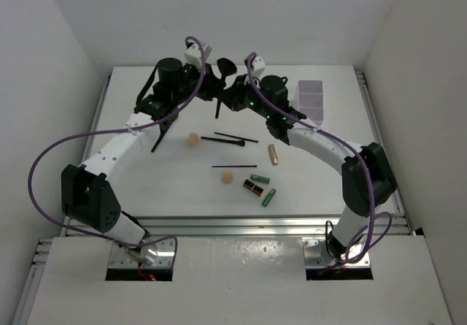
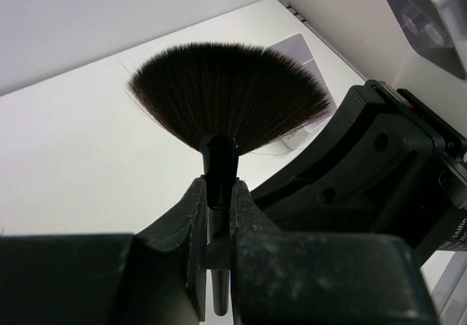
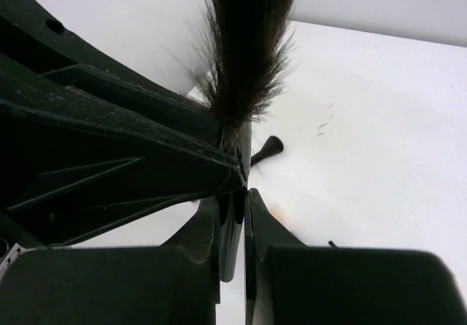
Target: Organize the makeup
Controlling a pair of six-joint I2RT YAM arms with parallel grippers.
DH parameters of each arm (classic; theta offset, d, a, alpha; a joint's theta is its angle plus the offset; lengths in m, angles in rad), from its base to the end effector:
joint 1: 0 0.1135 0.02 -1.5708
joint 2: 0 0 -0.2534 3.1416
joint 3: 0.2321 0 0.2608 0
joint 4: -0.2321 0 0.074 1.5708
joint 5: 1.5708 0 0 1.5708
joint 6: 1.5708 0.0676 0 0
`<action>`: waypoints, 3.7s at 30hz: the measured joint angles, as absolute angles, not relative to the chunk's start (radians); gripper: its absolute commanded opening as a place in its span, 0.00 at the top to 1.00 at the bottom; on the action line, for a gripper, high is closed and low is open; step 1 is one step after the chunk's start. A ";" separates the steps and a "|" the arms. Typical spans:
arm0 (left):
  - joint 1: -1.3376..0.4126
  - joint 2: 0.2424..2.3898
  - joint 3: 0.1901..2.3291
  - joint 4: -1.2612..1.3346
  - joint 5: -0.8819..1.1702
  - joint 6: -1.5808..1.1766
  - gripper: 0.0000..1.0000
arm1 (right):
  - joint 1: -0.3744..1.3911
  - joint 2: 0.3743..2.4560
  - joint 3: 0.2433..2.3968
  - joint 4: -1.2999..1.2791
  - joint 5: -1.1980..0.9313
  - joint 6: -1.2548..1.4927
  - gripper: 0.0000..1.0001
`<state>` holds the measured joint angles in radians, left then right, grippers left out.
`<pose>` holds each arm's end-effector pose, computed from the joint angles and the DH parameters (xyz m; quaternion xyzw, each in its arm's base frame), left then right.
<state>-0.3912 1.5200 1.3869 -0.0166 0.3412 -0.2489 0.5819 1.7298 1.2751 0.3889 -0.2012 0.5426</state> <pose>0.3638 -0.1745 0.3718 0.1636 0.7372 -0.3244 0.5697 0.3722 0.2610 0.2969 -0.0829 0.7248 0.4245 0.5362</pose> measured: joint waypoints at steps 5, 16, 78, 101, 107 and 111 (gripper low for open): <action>-0.390 1.515 1.351 0.010 0.356 -0.246 0.51 | 0.576 1.731 1.237 0.430 -0.208 0.561 1.00; -0.311 1.479 1.337 -0.022 0.451 -0.173 0.01 | 0.384 1.708 1.169 0.485 -0.197 0.457 1.00; -0.025 2.069 1.444 -0.339 -0.033 0.243 0.40 | 0.018 1.537 0.885 0.569 -0.122 0.131 0.17; -0.016 2.117 1.524 -0.442 0.136 0.174 1.00 | 0.037 1.235 0.728 0.411 -0.191 0.034 0.19; -0.016 2.106 1.545 -0.502 0.172 0.125 1.00 | 0.093 1.222 0.756 0.292 -0.206 -0.031 0.20; -0.019 2.070 1.629 -0.528 0.237 0.085 1.00 | 0.197 1.271 0.855 0.174 -0.265 -0.079 0.17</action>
<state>-0.0193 2.0701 1.6287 -0.5278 0.2375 0.0853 0.1970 1.2705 0.8551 0.1738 -0.2646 -0.0792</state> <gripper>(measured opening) 0.145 0.823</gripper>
